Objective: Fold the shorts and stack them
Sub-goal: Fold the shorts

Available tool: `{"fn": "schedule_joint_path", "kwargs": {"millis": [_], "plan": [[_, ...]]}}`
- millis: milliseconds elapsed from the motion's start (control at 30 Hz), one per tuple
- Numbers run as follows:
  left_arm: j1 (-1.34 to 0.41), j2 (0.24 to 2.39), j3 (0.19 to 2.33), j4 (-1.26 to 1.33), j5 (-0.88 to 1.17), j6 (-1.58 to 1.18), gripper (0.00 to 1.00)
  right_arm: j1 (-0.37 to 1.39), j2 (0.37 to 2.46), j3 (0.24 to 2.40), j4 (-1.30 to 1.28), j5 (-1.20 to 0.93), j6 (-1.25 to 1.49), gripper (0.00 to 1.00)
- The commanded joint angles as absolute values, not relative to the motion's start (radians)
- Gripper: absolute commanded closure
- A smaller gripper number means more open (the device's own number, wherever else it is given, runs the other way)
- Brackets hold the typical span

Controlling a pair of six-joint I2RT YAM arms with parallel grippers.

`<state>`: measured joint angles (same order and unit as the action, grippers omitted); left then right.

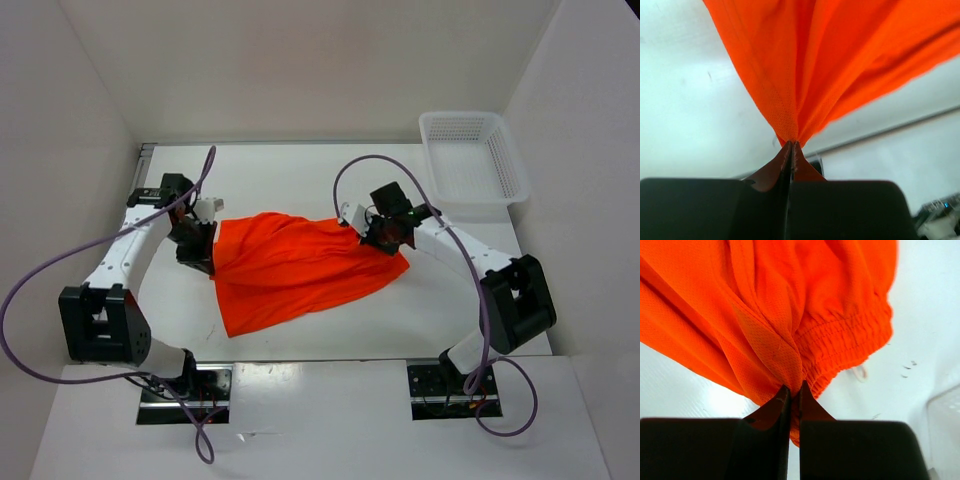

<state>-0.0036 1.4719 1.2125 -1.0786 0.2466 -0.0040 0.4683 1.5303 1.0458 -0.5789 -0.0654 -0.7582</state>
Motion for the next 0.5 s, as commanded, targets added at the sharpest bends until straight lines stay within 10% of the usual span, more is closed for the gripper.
{"fn": "schedule_joint_path", "kwargs": {"millis": [0, 467], "plan": [[-0.008, 1.404, 1.284, -1.299, 0.274, 0.000, 1.00, 0.425, 1.483, 1.153, -0.668, -0.100, -0.819, 1.00], [-0.336, 1.270, 1.075, -1.299, 0.236, 0.000, 1.00, 0.370, 1.385, 0.942, -0.703, -0.126, -1.008, 1.00]]}}
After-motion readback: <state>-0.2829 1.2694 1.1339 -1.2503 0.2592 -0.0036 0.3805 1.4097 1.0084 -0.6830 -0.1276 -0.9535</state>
